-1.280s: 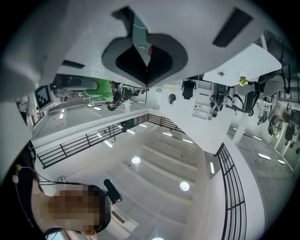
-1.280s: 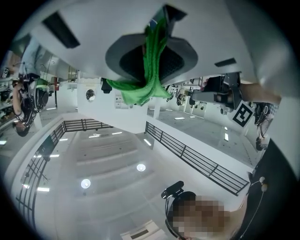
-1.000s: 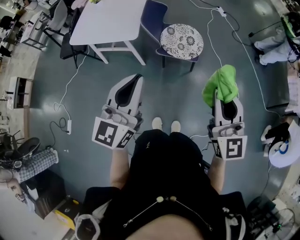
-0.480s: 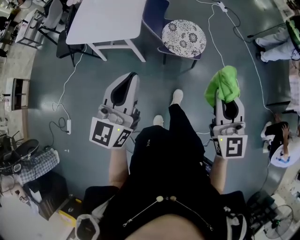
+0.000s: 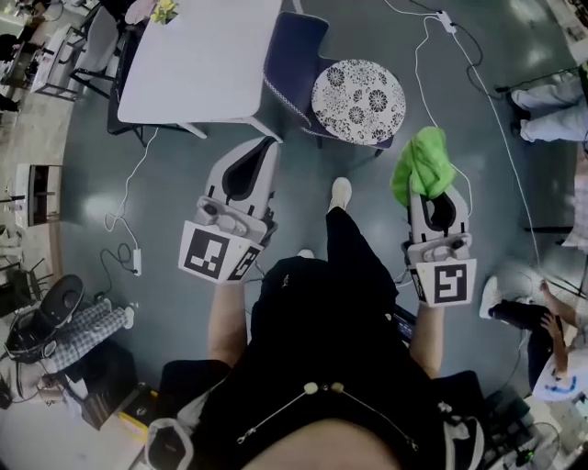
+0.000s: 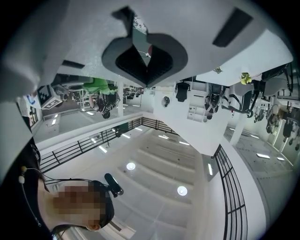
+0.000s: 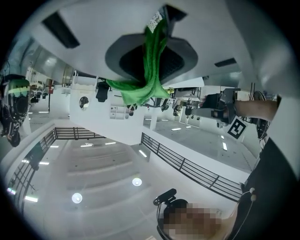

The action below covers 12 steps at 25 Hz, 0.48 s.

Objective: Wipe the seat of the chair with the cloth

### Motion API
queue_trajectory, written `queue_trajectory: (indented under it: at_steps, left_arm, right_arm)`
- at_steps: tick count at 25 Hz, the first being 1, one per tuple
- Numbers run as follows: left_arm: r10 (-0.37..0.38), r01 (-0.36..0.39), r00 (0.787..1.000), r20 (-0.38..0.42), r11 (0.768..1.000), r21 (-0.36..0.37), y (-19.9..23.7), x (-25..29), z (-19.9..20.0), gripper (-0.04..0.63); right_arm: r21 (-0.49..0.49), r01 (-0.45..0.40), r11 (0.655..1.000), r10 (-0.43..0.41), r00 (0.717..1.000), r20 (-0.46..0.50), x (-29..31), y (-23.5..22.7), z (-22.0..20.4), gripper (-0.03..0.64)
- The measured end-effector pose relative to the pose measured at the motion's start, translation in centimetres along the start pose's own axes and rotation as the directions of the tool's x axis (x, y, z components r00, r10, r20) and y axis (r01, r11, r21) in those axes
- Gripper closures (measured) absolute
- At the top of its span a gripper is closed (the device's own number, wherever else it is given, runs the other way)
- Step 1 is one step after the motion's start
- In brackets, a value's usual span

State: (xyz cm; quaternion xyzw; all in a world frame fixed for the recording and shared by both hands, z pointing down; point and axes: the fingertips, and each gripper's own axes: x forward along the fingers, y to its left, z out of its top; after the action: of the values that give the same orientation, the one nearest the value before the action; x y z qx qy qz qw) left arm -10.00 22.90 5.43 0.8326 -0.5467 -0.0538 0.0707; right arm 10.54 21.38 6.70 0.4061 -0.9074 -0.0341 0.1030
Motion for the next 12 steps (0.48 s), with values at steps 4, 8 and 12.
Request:
queue_trajectory:
  at_steps: [4,8,12]
  left_arm:
    - [0.004,-0.004,1.000,-0.015,1.000,-0.005,2.2,7.6,-0.7,0.594]
    - [0.079,-0.080,0.996,-0.047,0.996,-0.026,4.7,12.7,-2.2,0.594]
    - [0.133,-0.137,0.988,-0.080,0.989,-0.047,7.0,15.7,-3.7,0.594]
  right_arm:
    - [-0.010,-0.045,0.999,0.044,0.998,-0.043,5.6,-5.6,-1.8,0.563]
    - [-0.029,-0.095,0.995,0.093,0.993,-0.076,10.5,-10.1,-3.7,0.563]
    - [-0.057,-0.134,0.989,0.126,0.985,-0.119,15.6,-13.1,-6.6,0.563]
